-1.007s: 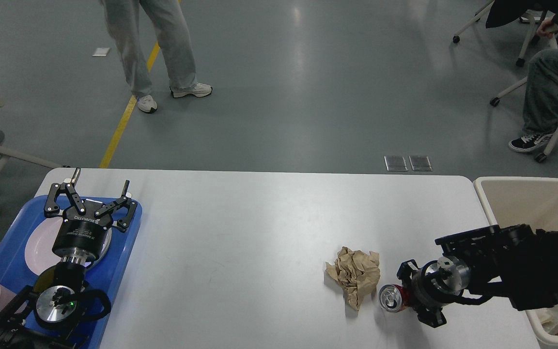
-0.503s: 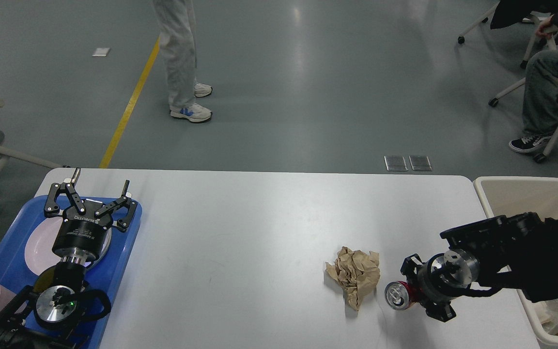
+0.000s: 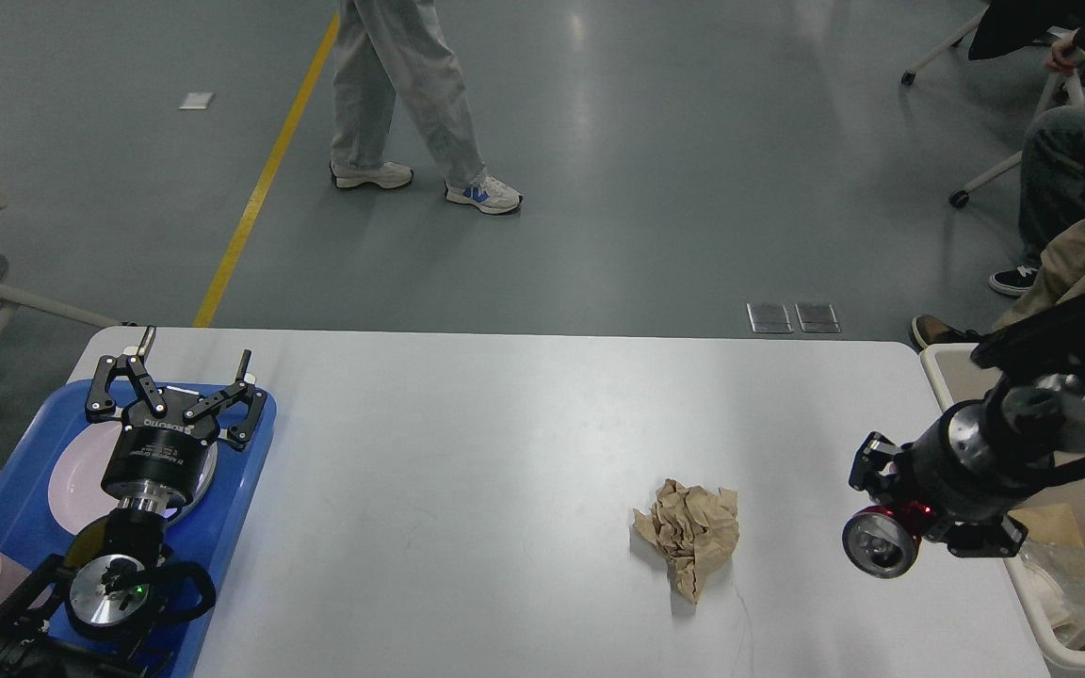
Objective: Tidy desktop
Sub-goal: 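Carry the red wrapper to the white bin and release it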
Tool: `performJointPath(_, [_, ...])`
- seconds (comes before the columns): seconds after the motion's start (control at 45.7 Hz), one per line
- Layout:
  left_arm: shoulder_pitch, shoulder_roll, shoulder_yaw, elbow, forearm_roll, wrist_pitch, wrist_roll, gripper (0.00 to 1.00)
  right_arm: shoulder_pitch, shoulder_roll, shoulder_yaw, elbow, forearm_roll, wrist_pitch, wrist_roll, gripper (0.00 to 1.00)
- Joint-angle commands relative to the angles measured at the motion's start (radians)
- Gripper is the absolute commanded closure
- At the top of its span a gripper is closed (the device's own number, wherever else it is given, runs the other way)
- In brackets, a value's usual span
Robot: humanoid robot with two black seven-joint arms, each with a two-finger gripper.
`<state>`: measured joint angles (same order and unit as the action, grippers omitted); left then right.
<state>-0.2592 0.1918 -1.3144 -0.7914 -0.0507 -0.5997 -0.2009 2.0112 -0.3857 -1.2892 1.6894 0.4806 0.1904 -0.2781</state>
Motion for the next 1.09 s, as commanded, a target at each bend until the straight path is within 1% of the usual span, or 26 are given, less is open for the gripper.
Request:
performJointPath(0.0, [0.0, 0.0, 0.0, 0.001, 0.0, 0.0, 0.0, 0.04, 0.174, -0.025, -0.065, 0.036, -0.031, 0.208, 0.011, 1.0])
performJointPath(0.066, [0.0, 0.0, 0.0, 0.001, 0.0, 0.0, 0.0, 0.04, 0.239, -0.045, -0.084, 0.039, -0.075, 0.305, 0.034, 1.0])
performJointPath(0.131, [0.0, 0.0, 0.0, 0.001, 0.0, 0.0, 0.0, 0.04, 0.296, -0.045, -0.117, 0.039, -0.146, 0.377, 0.078, 1.0])
performJointPath(0.197, [0.0, 0.0, 0.0, 0.001, 0.0, 0.0, 0.0, 0.04, 0.336, -0.042, -0.146, 0.039, -0.221, 0.409, 0.123, 1.0])
performJointPath(0.285, [0.0, 0.0, 0.0, 0.001, 0.0, 0.0, 0.0, 0.04, 0.345, -0.041, -0.162, 0.038, -0.306, 0.423, 0.168, 1.0])
performJointPath(0.328, [0.0, 0.0, 0.0, 0.001, 0.0, 0.0, 0.0, 0.04, 0.345, -0.042, -0.168, 0.035, -0.327, 0.422, 0.175, 1.0])
performJointPath(0.438, [0.0, 0.0, 0.0, 0.001, 0.0, 0.0, 0.0, 0.04, 0.345, -0.052, -0.177, 0.029, -0.343, 0.4, 0.174, 1.0])
performJointPath(0.503, [0.0, 0.0, 0.0, 0.001, 0.0, 0.0, 0.0, 0.04, 0.345, -0.062, -0.219, 0.015, -0.341, 0.376, 0.172, 1.0])
performJointPath(0.591, [0.0, 0.0, 0.0, 0.001, 0.0, 0.0, 0.0, 0.04, 0.333, -0.105, -0.271, -0.016, -0.353, 0.333, 0.168, 1.0])
performJointPath(0.657, [0.002, 0.0, 0.001, 0.001, 0.0, 0.0, 0.0, 0.04, 0.307, -0.154, -0.294, -0.077, -0.408, 0.308, 0.165, 1.0])
performJointPath(0.766, [0.002, 0.0, 0.001, 0.001, 0.0, 0.0, 0.0, 0.04, 0.206, -0.286, -0.288, -0.219, -0.54, 0.307, 0.158, 1.0])
performJointPath(0.788, [0.002, 0.0, 0.001, 0.0, 0.0, 0.0, 0.0, 0.04, 0.18, -0.304, -0.283, -0.258, -0.556, 0.31, 0.158, 1.0])
performJointPath(0.81, [0.002, 0.0, 0.001, 0.001, 0.0, 0.0, 0.0, 0.04, 0.131, -0.337, -0.269, -0.327, -0.569, 0.314, 0.16, 1.0])
performJointPath(0.854, [0.002, 0.0, 0.0, 0.001, 0.0, 0.0, 0.0, 0.04, 0.065, -0.366, -0.24, -0.4, -0.573, 0.314, 0.158, 1.0])
performJointPath(0.985, [0.001, 0.0, 0.001, 0.001, 0.0, 0.0, 0.0, 0.04, -0.193, -0.413, -0.107, -0.623, -0.576, 0.308, 0.163, 1.0])
performJointPath(1.072, [0.0, 0.0, 0.001, 0.001, 0.0, 0.0, 0.0, 0.04, -0.406, -0.429, 0.014, -0.776, -0.574, 0.294, 0.162, 1.0])
